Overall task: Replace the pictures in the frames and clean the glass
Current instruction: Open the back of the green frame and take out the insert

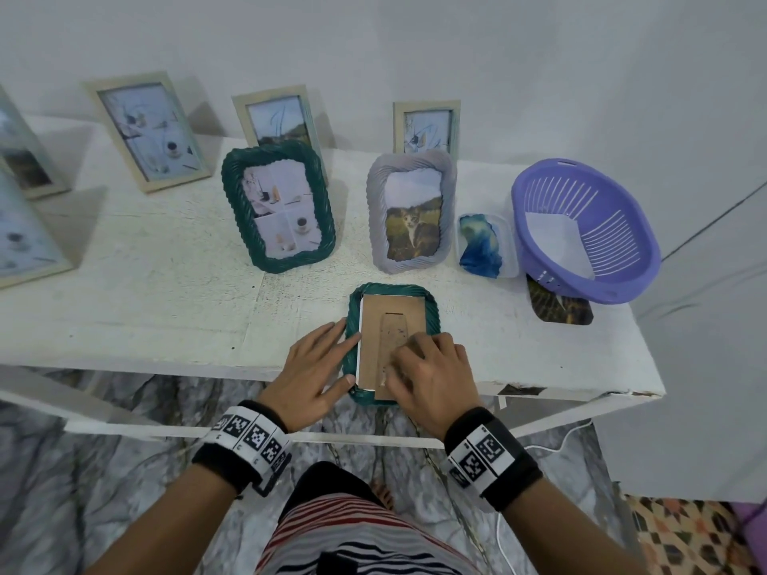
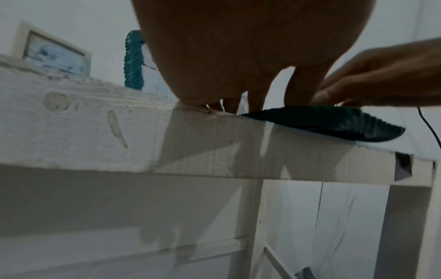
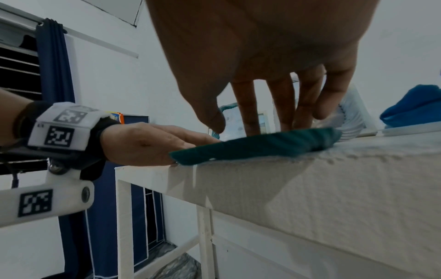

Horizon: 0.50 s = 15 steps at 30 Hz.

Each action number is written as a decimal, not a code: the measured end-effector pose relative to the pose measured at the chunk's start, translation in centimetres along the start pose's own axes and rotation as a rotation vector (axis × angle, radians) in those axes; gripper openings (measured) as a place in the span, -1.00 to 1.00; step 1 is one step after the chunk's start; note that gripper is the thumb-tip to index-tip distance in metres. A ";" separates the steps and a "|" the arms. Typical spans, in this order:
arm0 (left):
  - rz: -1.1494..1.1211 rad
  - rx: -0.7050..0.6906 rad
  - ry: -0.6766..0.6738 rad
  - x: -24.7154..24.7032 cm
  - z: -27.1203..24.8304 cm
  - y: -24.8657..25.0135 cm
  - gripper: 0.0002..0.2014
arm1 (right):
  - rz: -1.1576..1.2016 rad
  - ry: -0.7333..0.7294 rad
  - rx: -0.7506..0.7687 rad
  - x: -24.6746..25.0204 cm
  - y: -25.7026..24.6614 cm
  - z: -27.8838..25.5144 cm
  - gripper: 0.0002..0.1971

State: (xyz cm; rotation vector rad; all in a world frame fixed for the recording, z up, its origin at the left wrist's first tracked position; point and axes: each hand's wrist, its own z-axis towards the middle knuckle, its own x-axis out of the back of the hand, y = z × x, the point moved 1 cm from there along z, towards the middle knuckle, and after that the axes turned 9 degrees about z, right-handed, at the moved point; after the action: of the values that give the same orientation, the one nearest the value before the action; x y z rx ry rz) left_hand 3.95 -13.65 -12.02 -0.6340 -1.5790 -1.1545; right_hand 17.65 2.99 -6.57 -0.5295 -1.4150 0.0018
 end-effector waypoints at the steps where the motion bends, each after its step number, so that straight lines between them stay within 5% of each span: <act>1: 0.006 -0.012 0.013 0.0 0.0 -0.1 -0.31 | -0.002 -0.004 -0.022 -0.1 -0.5 0.3 -0.66; 8: 0.107 -0.048 0.070 0.3 0.2 -0.5 -0.35 | 0.002 -0.004 -0.113 -0.4 -2.8 1.1 -0.53; 15: 0.104 -0.033 0.070 0.1 -0.1 -0.3 -0.33 | 0.429 0.051 -0.258 2.4 -1.7 1.0 -0.65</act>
State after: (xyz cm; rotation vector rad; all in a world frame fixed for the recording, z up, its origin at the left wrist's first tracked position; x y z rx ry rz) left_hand 3.69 -13.84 -11.99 -0.6822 -1.4536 -1.1157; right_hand 16.60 2.54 -3.65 -1.0329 -1.2355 0.1504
